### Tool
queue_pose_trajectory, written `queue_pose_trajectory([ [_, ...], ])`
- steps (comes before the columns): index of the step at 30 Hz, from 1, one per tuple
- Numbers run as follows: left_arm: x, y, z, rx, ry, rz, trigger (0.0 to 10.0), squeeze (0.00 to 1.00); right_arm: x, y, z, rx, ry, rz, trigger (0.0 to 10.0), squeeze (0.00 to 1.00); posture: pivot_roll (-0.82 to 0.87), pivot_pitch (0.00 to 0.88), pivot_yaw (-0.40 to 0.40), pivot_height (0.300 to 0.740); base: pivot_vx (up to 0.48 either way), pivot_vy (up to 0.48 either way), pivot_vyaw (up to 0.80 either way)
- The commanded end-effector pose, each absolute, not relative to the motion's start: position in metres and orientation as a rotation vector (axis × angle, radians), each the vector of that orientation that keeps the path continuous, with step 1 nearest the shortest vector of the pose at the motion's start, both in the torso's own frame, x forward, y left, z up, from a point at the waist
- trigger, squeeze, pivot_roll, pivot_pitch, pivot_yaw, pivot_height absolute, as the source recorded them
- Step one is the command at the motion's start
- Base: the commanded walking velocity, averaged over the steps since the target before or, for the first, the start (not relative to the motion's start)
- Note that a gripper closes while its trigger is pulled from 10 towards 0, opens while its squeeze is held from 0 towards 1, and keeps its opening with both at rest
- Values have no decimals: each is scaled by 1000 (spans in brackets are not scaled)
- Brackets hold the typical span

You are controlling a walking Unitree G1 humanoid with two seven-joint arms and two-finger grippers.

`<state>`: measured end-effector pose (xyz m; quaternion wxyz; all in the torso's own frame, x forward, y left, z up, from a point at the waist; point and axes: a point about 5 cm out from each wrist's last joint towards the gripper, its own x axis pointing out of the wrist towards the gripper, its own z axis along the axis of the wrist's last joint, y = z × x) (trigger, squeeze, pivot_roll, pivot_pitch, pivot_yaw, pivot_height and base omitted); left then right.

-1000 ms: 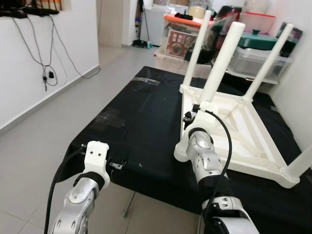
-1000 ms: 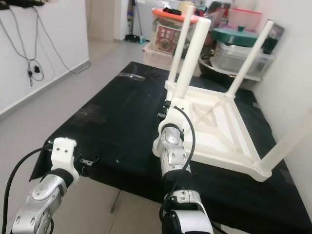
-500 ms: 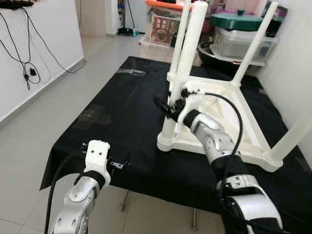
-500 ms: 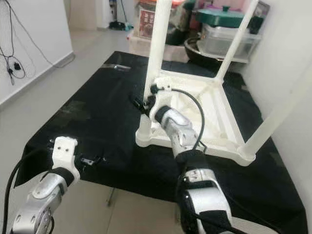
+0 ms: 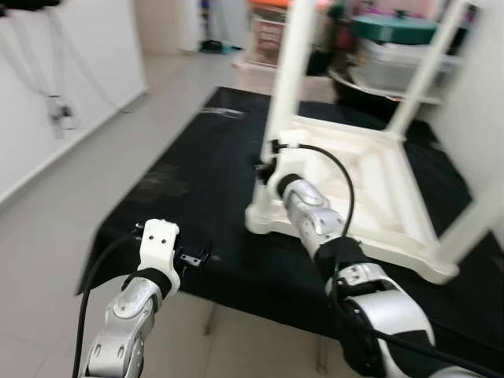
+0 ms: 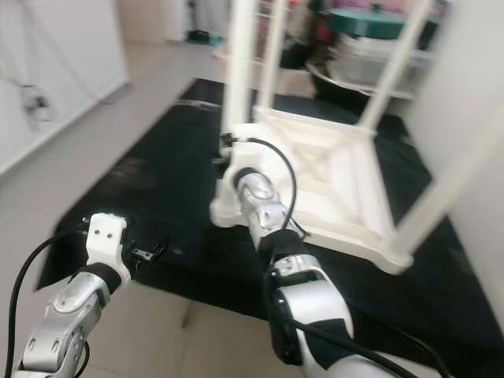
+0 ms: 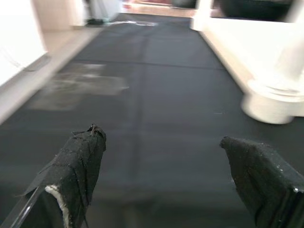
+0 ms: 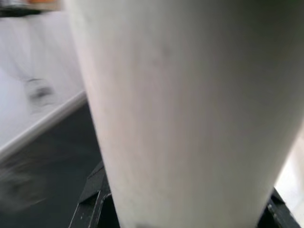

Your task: Building children table

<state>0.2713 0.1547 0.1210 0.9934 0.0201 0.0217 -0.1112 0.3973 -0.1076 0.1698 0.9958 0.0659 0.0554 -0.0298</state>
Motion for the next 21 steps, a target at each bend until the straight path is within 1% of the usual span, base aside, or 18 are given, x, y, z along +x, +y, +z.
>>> queue_pose_trajectory([
  [1,273,149,122,35,43,-244,10000,0,370,-116,110,192,370,-224,0,0,121,0,-97,740,0,0,0],
  [2,273,149,122,35,43,-244,10000,0,370,-116,110,192,370,-224,0,0,121,0,-97,740,0,0,0],
  [3,273,149,123,34,42,-244,10000,0,364,-100,116,201,348,-139,6980,0,117,0,-95,740,0,0,0],
  [4,272,150,122,36,46,-243,10000,0,361,-90,126,193,318,-65,10000,0,109,0,-90,740,0,0,0],
  [5,272,150,122,36,46,-243,10000,0,361,-90,126,193,318,-65,10000,0,109,0,-90,740,0,0,0],
  [7,271,150,120,34,52,-245,10000,0,363,-85,145,177,261,25,10000,0,97,0,-86,740,0,0,0],
  [9,271,150,119,33,54,-246,10000,0,365,-85,150,177,251,26,10000,0,97,0,-86,740,0,0,0],
  [10,273,149,120,32,52,-249,10000,0,369,-88,160,186,198,49,10000,1000,95,0,-89,740,0,0,0],
  [11,274,148,121,32,49,-251,10000,0,373,-91,168,195,156,65,10000,1000,96,0,-90,740,0,0,0],
  [14,276,147,121,31,46,-252,10000,0,378,-92,179,193,118,117,10000,1000,99,0,-92,740,0,0,0],
  [15,277,148,123,29,39,-250,10000,0,387,-93,207,195,47,382,10000,0,95,0,-95,740,0,0,0],
  [16,277,148,123,28,38,-249,10000,0,388,-93,216,191,24,499,10000,0,95,0,-95,740,0,0,0],
  [17,277,148,123,28,38,-249,10000,0,388,-93,216,191,24,499,10000,0,95,0,-95,740,0,0,0],
  [18,276,149,122,29,39,-249,10000,0,384,-95,227,165,-33,640,10000,0,100,0,-103,740,0,0,0],
  [19,276,149,122,29,39,-249,10000,0,384,-95,227,165,-33,640,10000,0,100,0,-103,740,0,0,0],
  [20,276,149,121,30,40,-248,10000,0,380,-96,234,120,-90,771,10000,0,101,0,-103,740,0,0,0],
  [21,276,149,121,32,41,-247,10000,0,378,-96,237,86,-121,848,10000,0,102,0,-103,740,0,0,0],
])
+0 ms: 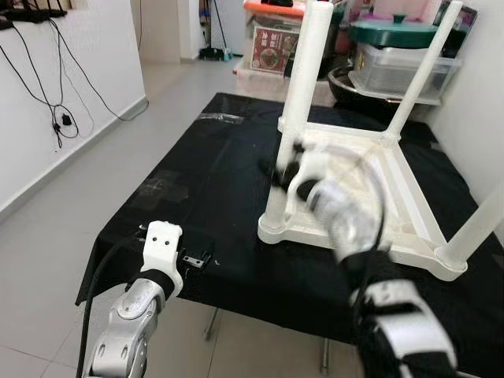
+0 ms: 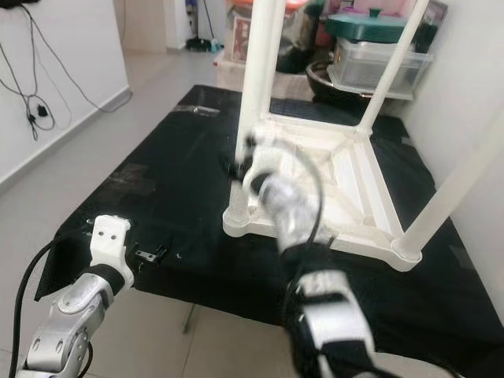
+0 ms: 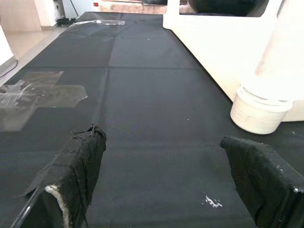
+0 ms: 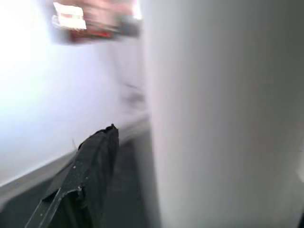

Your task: Building children table

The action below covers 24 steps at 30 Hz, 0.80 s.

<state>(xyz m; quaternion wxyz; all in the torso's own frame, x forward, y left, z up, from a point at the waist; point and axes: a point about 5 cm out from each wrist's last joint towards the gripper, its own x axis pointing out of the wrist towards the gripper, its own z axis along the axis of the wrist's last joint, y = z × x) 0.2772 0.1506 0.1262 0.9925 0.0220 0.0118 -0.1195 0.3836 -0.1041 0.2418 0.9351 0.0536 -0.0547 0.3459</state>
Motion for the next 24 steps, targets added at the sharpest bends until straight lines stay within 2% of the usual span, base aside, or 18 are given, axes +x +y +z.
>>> queue_pose_trajectory([
  [1,276,149,121,32,41,-247,10000,0,378,-96,237,86,-121,848,10000,0,102,0,-103,740,0,0,0],
  [4,279,149,122,35,36,-248,10000,0,379,-91,234,72,-103,942,10000,0,110,0,-106,740,0,0,0],
  [5,281,148,123,39,31,-249,10000,0,381,-84,228,78,-73,966,4510,0,117,0,-110,740,0,0,0],
  [6,282,148,124,42,28,-249,10000,0,382,-78,224,79,-50,979,3255,0,121,0,-113,740,0,0,0],
  [7,283,149,126,43,22,-245,10000,0,387,-72,216,72,1,894,0,0,129,0,-117,740,0,0,0],
  [8,283,149,126,43,22,-245,10000,0,387,-72,216,72,1,894,0,0,129,0,-117,740,0,0,0],
  [9,282,151,127,43,19,-242,10000,0,392,-70,209,56,44,805,0,0,130,0,-117,740,0,0,0],
  [10,281,153,126,44,20,-237,10000,0,404,-84,197,58,133,470,0,0,129,0,-118,740,0,0,0],
  [11,281,153,126,44,20,-237,10000,0,404,-84,197,58,133,470,0,0,129,0,-118,740,0,0,0],
  [14,278,156,123,48,31,-230,10000,0,402,-132,163,133,278,-176,0,0,117,0,-114,740,0,0,0],
  [18,278,156,122,48,35,-232,10000,0,392,-142,150,148,275,-293,0,0,111,0,-108,740,0,0,0],
  [20,278,155,122,47,34,-236,10000,0,386,-136,149,143,258,-286,0,0,106,0,-103,740,0,0,0],
  [22,278,154,121,45,37,-245,10000,0,374,-115,154,174,238,-212,0,0,84,0,-83,740,0,0,0],
  [23,278,154,121,45,37,-245,10000,0,374,-115,154,174,238,-212,0,0,84,0,-83,740,0,0,0],
  [24,278,153,120,46,41,-253,10000,0,370,-100,158,178,242,-119,10000,0,80,0,-81,740,0,0,0],
])
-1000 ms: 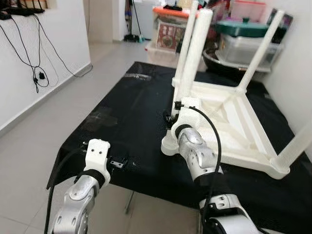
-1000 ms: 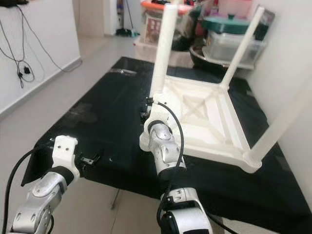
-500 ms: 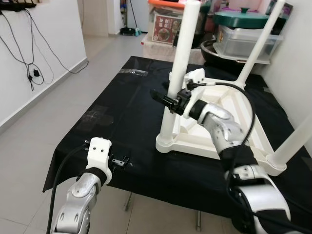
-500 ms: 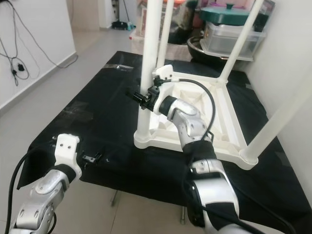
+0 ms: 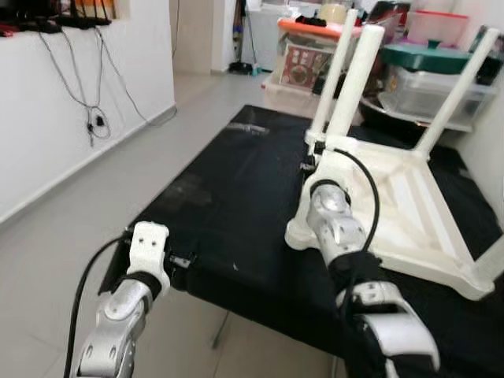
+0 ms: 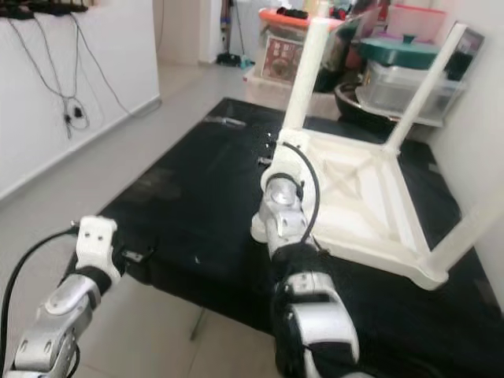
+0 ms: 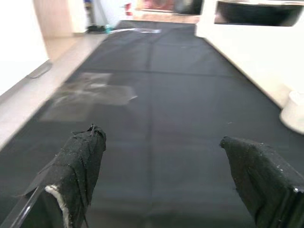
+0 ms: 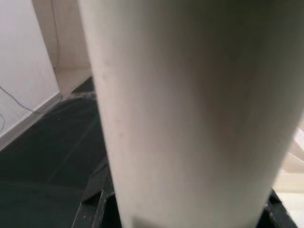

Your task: Building children table

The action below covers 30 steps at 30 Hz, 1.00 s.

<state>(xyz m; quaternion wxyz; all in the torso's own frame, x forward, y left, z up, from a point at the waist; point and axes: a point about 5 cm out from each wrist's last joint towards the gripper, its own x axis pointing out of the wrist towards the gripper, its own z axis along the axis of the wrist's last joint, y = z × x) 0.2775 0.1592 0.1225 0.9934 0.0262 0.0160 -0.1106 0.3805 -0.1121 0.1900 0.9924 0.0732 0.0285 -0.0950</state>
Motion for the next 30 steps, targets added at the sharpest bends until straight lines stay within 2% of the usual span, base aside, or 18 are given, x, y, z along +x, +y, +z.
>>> queue_pose_trajectory([
  [1,278,153,120,46,41,-253,10000,0,370,-100,158,178,242,-119,10000,0,80,0,-81,740,0,0,0],
  [4,277,151,120,45,44,-263,10000,0,367,-83,172,199,200,4,10000,0,77,0,-81,740,0,0,0],
  [5,278,151,120,44,44,-264,10000,0,368,-80,184,231,163,75,10000,1000,75,0,-80,740,0,0,0],
  [9,280,151,121,42,40,-264,10000,0,375,-79,214,227,53,291,10000,1000,74,0,-84,740,0,0,0],
  [10,281,151,122,42,38,-263,10000,0,380,-81,227,205,13,428,10000,0,76,0,-83,740,0,0,0],
  [11,281,150,122,41,38,-263,10000,0,380,-84,240,200,-50,626,10000,0,78,0,-85,740,0,0,0],
  [13,280,149,121,38,37,-265,10000,0,375,-92,251,143,-143,837,10000,0,91,0,-94,740,0,0,0],
  [15,280,149,121,38,37,-265,10000,0,375,-92,251,143,-143,837,10000,0,91,0,-94,740,0,0,0],
  [18,279,148,121,36,36,-265,10000,0,371,-91,242,105,-136,997,10000,0,97,0,-97,740,0,0,0],
  [19,279,149,121,40,36,-261,10000,0,369,-87,233,99,-95,1067,0,0,101,0,-99,740,0,0,0],
  [23,281,150,123,44,32,-258,10000,0,373,-75,209,69,24,1030,0,0,115,0,-106,740,0,0,0],
  [24,281,150,123,45,30,-258,10000,0,379,-73,199,39,81,937,0,0,118,0,-107,740,0,0,0],
  [25,281,151,124,45,29,-257,10000,0,391,-81,190,20,142,687,0,0,119,0,-103,740,0,0,0],
  [26,281,151,124,45,29,-257,10000,0,391,-81,190,20,142,687,0,0,119,0,-103,740,0,0,0],
  [27,281,151,124,45,28,-257,10000,0,400,-94,186,12,170,452,0,0,112,0,-98,740,0,0,0],
  [28,281,151,124,45,28,-257,10000,0,400,-94,186,12,170,452,0,0,112,0,-98,740,0,0,0],
  [29,279,151,123,45,32,-259,10000,0,407,-127,182,68,187,87,0,0,109,0,-97,740,0,0,0],
  [30,279,151,123,45,32,-259,10000,0,407,-127,182,68,187,87,0,0,109,0,-97,740,0,0,0],
])
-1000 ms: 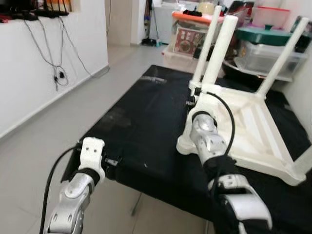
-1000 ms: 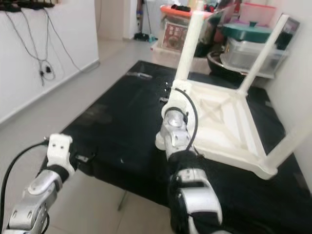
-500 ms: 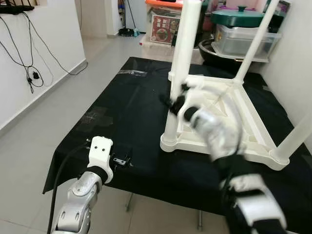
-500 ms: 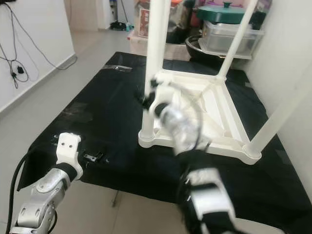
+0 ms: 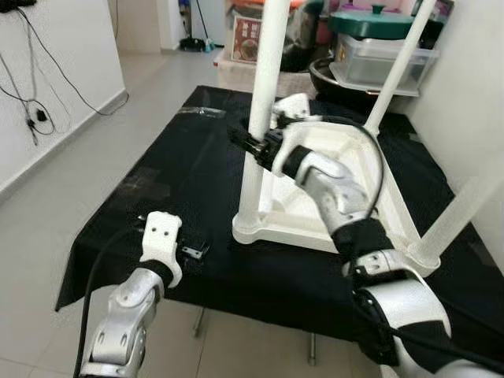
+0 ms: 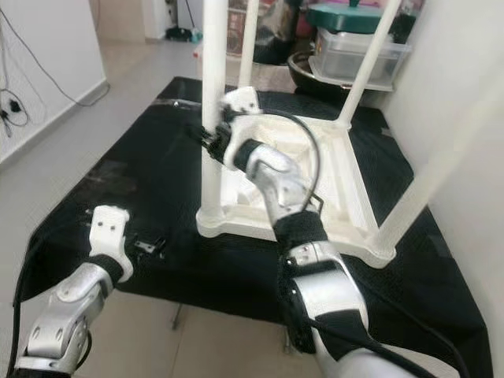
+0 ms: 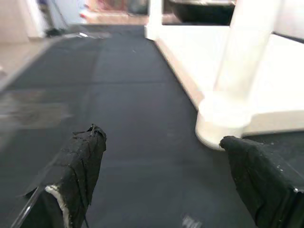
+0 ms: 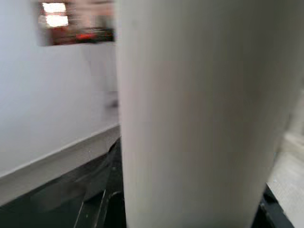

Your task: Building children table

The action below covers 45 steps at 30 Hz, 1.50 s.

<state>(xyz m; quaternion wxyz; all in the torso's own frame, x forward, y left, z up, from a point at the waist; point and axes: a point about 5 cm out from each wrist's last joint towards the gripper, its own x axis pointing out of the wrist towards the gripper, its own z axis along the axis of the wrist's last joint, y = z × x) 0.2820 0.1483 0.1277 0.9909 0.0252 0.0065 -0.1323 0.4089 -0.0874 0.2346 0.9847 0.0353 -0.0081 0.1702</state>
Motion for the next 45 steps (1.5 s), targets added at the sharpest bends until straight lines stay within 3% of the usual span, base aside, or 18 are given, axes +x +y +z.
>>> queue_pose_trajectory([
  [1,277,151,122,47,37,-263,10000,0,405,-154,175,133,214,-181,0,0,107,0,-97,740,0,0,0],
  [6,278,150,123,45,38,-263,10000,0,380,-166,159,244,212,-399,0,0,106,0,-94,740,0,0,0],
  [7,278,150,124,43,36,-262,10000,0,371,-154,161,256,206,-353,8039,0,95,0,-86,740,0,0,0],
  [10,278,149,123,39,40,-264,10000,0,363,-135,167,257,191,-223,10000,0,80,0,-76,740,0,0,0],
  [11,276,148,120,42,49,-272,10000,0,361,-122,178,255,135,-79,10000,1000,80,0,-78,740,0,0,0],
  [17,275,148,117,41,57,-275,10000,0,368,-100,208,158,-2,274,10000,1000,74,0,-84,740,0,0,0],
  [18,276,149,118,39,55,-270,10000,0,375,-97,218,139,-17,428,10000,0,74,0,-85,740,0,0,0],
  [26,280,147,121,36,43,-270,10000,0,372,-94,236,42,-109,882,10000,0,88,0,-94,740,0,0,0],
  [27,280,147,122,35,42,-270,10000,0,369,-91,235,78,-97,945,2471,0,93,0,-94,740,0,0,0],
  [28,278,147,121,37,43,-272,10000,0,367,-87,229,92,-74,1011,0,0,99,0,-97,740,0,0,0],
  [33,277,149,120,43,48,-274,10000,0,364,-82,218,94,-33,1091,0,0,104,0,-99,740,0,0,0],
  [35,277,150,121,45,47,-273,10000,0,379,-83,205,69,43,894,0,0,104,0,-101,740,0,0,0],
  [36,278,150,121,49,47,-272,10000,0,396,-101,192,114,99,499,0,0,98,0,-101,740,0,0,0],
  [37,278,150,121,49,47,-272,10000,0,396,-101,192,114,99,499,0,0,98,0,-101,740,0,0,0],
  [39,277,148,121,44,45,-270,10000,0,395,-145,148,102,270,-148,0,0,100,0,-105,740,0,0,0],
  [43,275,145,120,39,54,-281,10000,0,372,-140,123,82,317,-255,0,0,106,0,-105,740,0,0,0],
  [44,274,145,120,32,57,-279,10000,0,367,-126,129,105,293,-203,2980,0,95,0,-99,740,0,0,0],
  [45,274,147,119,32,62,-275,10000,0,362,-110,141,132,268,-121,10000,0,88,0,-94,740,0,0,0],
])
